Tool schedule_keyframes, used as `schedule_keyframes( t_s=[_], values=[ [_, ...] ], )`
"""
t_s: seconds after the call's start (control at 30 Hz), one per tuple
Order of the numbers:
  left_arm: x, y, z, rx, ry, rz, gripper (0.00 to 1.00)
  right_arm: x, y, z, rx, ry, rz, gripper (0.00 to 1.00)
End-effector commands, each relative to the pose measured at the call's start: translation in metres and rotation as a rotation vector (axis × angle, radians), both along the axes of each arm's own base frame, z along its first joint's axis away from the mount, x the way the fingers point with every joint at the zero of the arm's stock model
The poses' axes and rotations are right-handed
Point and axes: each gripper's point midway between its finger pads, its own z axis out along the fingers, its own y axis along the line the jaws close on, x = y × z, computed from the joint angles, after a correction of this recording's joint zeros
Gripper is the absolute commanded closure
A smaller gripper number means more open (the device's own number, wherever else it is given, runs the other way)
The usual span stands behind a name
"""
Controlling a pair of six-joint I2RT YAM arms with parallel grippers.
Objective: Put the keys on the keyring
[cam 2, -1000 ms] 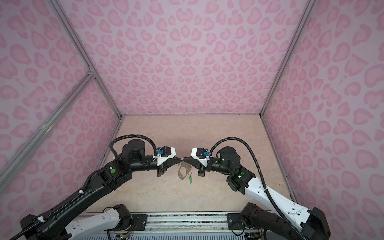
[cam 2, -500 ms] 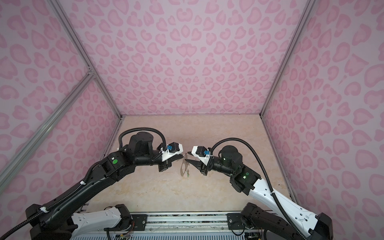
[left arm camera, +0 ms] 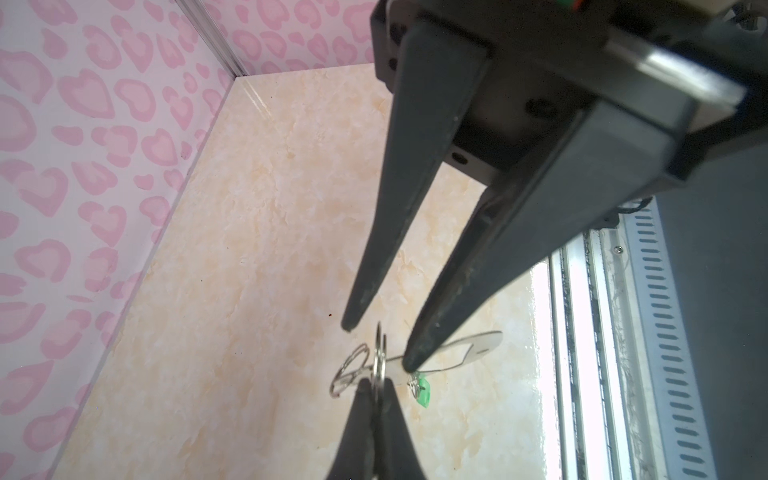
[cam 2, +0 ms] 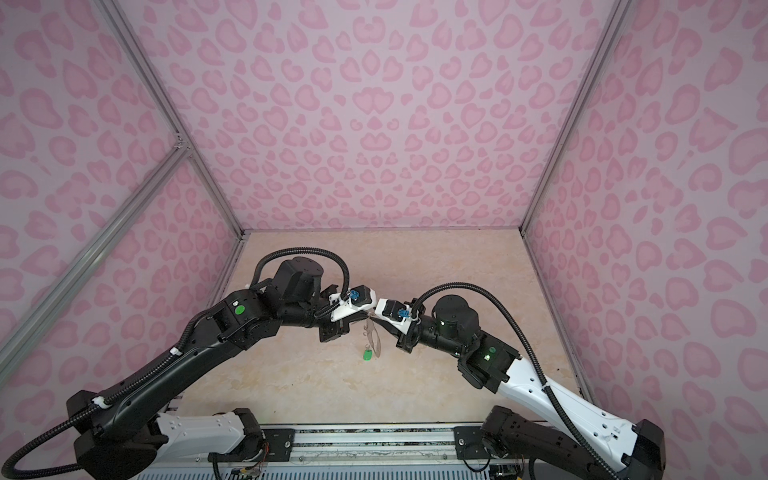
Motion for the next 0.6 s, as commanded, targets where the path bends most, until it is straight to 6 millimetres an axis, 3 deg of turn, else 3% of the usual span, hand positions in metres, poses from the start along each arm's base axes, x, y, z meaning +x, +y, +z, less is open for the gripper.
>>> schedule_keyframes(
  t_s=[0.0,0.27,0.43,0.57],
  values=[
    [-0.003,-0.002,0.003,-0.002,0.001,-0.024,0.97,0.003,0.001,-0.002,-0.011,-0.023,-0.017,0.79],
    [-0.006,-0.004,0.004,0.002,0.004,-0.042,0.97,0.004,0.004,-0.006,-0.035,-0.026,-0.016,0.81],
    [-0.011,-0.005,0.002,0.003,0.019,-0.066,0.97,0.002,0.005,-0.008,-0.035,-0.029,-0.001,0.91],
    [-0.015,-0.004,0.002,0.004,0.018,-0.088,0.97,0.0,0.006,-0.012,-0.049,-0.019,0.011,0.9]
  ],
)
